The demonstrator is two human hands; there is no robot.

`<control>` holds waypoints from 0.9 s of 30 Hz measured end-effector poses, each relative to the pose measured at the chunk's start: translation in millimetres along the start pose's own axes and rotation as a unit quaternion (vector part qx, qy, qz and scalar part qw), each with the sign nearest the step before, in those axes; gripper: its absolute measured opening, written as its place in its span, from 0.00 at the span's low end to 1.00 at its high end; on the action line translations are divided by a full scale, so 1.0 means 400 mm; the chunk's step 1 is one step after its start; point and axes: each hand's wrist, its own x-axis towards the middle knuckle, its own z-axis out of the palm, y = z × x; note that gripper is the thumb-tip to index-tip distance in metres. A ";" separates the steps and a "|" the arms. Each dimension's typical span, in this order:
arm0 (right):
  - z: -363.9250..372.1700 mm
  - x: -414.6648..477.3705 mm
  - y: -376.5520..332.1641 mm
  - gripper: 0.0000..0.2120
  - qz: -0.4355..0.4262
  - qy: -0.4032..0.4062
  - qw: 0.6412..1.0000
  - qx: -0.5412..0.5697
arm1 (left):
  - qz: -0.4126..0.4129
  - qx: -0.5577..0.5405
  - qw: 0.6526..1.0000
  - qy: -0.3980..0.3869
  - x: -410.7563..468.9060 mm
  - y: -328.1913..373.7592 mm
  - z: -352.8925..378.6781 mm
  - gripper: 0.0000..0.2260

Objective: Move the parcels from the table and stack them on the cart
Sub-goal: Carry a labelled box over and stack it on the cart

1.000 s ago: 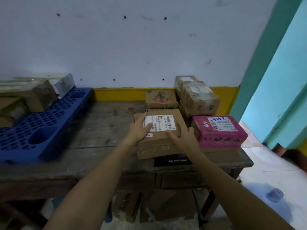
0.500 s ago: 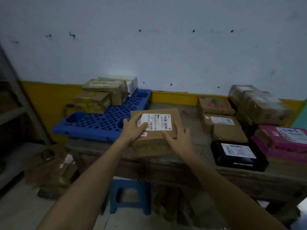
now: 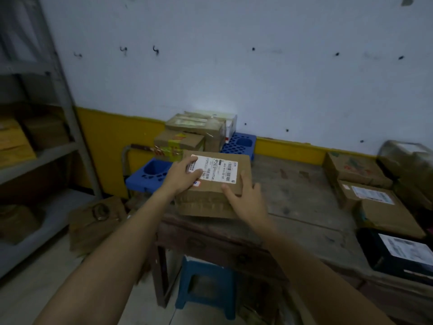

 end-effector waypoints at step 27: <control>0.458 0.313 -0.312 0.32 0.093 0.013 0.994 -0.048 | -0.012 -0.049 0.993 -0.104 0.448 -0.446 -0.282 0.19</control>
